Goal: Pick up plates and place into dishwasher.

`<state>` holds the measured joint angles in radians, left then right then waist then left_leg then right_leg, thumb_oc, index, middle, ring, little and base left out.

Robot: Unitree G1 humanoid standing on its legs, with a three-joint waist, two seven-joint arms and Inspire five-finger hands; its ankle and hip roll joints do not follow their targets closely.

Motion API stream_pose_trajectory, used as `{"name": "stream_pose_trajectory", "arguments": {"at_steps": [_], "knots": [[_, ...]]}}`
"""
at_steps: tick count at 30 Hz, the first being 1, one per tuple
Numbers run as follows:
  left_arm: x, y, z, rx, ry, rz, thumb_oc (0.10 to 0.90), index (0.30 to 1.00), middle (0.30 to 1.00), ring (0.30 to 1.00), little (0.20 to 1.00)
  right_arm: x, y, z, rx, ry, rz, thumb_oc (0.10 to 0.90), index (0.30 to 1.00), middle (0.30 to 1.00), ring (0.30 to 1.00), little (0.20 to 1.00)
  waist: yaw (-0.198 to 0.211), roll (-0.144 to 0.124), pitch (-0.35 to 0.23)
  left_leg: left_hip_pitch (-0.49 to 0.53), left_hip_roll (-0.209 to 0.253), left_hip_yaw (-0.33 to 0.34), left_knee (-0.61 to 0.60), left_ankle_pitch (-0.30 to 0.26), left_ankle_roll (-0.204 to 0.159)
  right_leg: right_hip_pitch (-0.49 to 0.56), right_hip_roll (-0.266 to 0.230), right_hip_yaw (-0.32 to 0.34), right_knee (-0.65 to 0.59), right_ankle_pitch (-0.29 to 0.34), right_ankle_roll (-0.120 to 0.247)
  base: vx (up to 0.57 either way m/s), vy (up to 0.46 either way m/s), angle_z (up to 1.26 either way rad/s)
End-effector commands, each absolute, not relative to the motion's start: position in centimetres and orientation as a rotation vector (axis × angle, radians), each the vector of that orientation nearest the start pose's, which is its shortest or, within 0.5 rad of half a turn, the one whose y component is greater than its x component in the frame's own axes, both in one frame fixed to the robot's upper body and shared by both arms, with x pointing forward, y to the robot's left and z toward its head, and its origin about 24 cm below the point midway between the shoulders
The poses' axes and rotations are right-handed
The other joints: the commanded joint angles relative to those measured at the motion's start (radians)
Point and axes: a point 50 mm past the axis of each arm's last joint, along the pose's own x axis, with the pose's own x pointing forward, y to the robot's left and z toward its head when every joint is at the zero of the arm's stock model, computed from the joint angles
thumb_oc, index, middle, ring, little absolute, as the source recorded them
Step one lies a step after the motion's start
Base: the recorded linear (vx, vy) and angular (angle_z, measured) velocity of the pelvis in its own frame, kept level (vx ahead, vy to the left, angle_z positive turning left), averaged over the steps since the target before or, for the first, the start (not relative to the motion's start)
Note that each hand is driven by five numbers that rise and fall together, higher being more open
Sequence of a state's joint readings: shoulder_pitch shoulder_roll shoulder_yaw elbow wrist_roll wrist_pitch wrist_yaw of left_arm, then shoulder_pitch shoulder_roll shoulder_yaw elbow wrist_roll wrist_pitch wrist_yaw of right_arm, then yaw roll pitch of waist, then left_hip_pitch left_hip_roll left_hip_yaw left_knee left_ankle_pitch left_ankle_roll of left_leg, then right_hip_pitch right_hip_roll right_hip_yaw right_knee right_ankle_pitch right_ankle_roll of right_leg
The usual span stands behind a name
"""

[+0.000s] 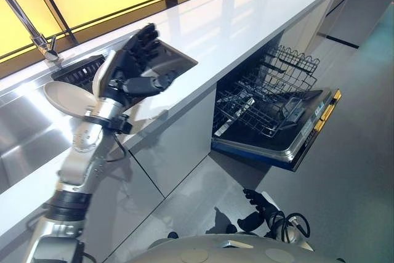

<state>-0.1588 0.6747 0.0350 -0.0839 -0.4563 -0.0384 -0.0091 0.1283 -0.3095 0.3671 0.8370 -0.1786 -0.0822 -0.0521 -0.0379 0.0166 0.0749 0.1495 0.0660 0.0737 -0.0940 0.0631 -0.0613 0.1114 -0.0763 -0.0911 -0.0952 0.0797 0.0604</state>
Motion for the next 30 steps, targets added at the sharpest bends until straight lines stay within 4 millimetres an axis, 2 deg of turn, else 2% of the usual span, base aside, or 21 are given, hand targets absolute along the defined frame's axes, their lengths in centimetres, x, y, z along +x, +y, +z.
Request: {"name": "stream_pose_trajectory", "arguments": {"at_steps": [1,2,6,9,11,17,21,23,30], "knots": [[28.2,28.1,23.2,0.474,-0.569,0.153,0.800,0.900,0.900,0.900,0.900,12.9,-18.9,-13.1,-0.548,0.804,0.313,0.800,0.900,0.900,0.900,0.900,0.011,0.002,-0.023,0.007,-0.084,0.017,0.010,-0.114,0.073,0.019,0.008,-0.026,0.020,-0.074,0.029,0.00,0.000,0.00],[27.9,29.8,23.8,0.600,-0.564,0.240,0.800,0.900,0.900,0.900,0.900,12.8,-19.2,-13.0,-0.551,0.805,0.312,0.800,0.900,0.900,0.900,0.900,0.013,0.006,-0.022,0.005,-0.085,0.018,0.012,-0.113,0.072,0.019,0.006,-0.026,0.022,-0.074,0.030,0.00,0.000,0.00],[26.8,33.3,25.6,0.888,-0.550,0.402,0.800,0.900,0.900,0.900,0.900,12.7,-19.7,-12.7,-0.559,0.808,0.312,0.800,0.900,0.900,0.900,0.900,0.016,0.012,-0.016,0.002,-0.089,0.016,0.017,-0.112,0.074,0.015,-0.001,-0.029,0.029,-0.075,0.034,0.01,0.029,0.05],[26.1,34.7,27.0,0.933,-0.531,0.437,0.800,0.900,0.900,0.900,0.900,12.7,-20.2,-12.5,-0.562,0.805,0.311,0.800,0.900,0.900,0.900,0.900,0.020,0.016,-0.013,0.002,-0.092,0.016,0.020,-0.113,0.074,0.013,-0.005,-0.034,0.033,-0.074,0.039,0.01,0.017,0.07],[26.0,35.0,27.0,0.883,-0.507,0.420,0.800,0.900,0.900,0.900,0.900,12.8,-20.3,-12.3,-0.558,0.802,0.303,0.800,0.900,0.900,0.900,0.900,0.023,0.016,-0.010,0.003,-0.093,0.014,0.021,-0.114,0.074,0.013,-0.007,-0.036,0.037,-0.075,0.041,0.01,0.010,0.16],[25.8,35.5,27.2,1.023,-0.447,0.437,0.800,0.900,0.900,0.900,0.900,12.8,-20.3,-12.2,-0.556,0.802,0.306,0.800,0.900,0.900,0.900,0.900,0.025,0.019,-0.007,0.005,-0.097,0.010,0.021,-0.117,0.076,0.010,-0.013,-0.042,0.045,-0.075,0.048,0.02,0.008,0.09],[25.6,36.6,27.5,1.329,-0.349,0.445,0.800,0.900,0.900,0.900,0.900,12.9,-20.6,-12.2,-0.556,0.806,0.306,0.800,0.900,0.900,0.900,0.900,0.027,0.023,-0.007,0.005,-0.099,0.017,0.021,-0.118,0.077,0.006,-0.019,-0.044,0.047,-0.071,0.058,0.00,0.000,0.00],[25.5,37.1,27.4,1.384,-0.302,0.428,0.800,0.900,0.900,0.900,0.900,12.9,-20.9,-12.1,-0.560,0.807,0.314,0.800,0.900,0.900,0.900,0.900,0.027,0.025,-0.006,0.003,-0.101,0.019,0.021,-0.118,0.078,0.003,-0.020,-0.047,0.048,-0.069,0.061,0.00,0.000,0.00],[25.7,37.1,27.5,1.614,-0.244,0.352,0.800,0.900,0.900,0.900,0.900,13.5,-21.3,-11.6,-0.562,0.791,0.317,0.800,0.900,0.900,0.900,0.900,0.026,0.032,-0.001,0.002,-0.103,0.025,0.020,-0.120,0.080,-0.005,-0.029,-0.057,0.055,-0.066,0.071,-0.01,0.007,0.05]]}}
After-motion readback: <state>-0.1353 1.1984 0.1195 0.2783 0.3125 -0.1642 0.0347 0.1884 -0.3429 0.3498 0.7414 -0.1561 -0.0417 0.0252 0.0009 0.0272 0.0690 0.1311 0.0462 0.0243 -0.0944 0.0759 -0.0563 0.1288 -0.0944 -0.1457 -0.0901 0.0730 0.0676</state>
